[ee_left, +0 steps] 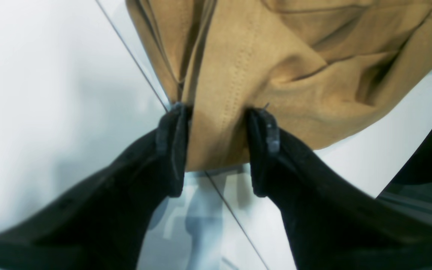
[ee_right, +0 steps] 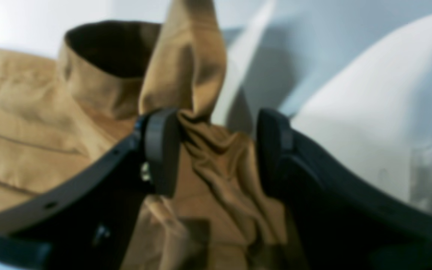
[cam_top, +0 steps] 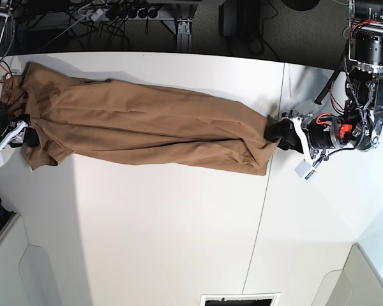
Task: Layout the t-shirt on the table in an organized manner, then fold the t-shirt properly
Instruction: 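Pull the strip ends apart with both grippers to straighten it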
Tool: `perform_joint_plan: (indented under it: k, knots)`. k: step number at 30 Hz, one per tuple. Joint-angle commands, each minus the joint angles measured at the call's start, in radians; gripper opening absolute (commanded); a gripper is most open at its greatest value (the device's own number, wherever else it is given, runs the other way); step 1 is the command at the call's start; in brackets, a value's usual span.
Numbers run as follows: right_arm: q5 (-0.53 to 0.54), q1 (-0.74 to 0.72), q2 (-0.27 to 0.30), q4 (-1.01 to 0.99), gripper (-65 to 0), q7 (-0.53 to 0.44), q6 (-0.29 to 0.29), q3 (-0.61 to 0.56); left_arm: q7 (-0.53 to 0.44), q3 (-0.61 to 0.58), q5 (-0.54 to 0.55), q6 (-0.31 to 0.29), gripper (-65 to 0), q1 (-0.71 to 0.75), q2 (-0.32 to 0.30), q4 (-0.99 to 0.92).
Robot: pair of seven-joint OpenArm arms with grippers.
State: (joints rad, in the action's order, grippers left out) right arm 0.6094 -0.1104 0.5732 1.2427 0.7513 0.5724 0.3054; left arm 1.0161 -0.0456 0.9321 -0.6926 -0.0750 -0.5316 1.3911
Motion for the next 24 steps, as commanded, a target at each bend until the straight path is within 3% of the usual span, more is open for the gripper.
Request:
perform_joint_plan:
  k: [1,15,24]
  knots:
    - [0.011,-0.020,0.024,0.017,-32.4,-0.032,-0.002,0.011,-0.017,0.008,0.016,-0.006,-36.2,-0.016,-0.014,0.012]
    - [-0.033,-0.066,0.015,0.003,-32.4,-0.075,-0.030,0.010,-0.018,0.008,0.014,-0.006,-36.2,-0.016,-0.014,0.012]
    - [-0.064,-0.066,-0.084,-0.058,-32.5,-0.082,-0.021,0.007,-0.018,0.008,0.018,-0.006,-36.2,-0.016,-0.014,0.012]
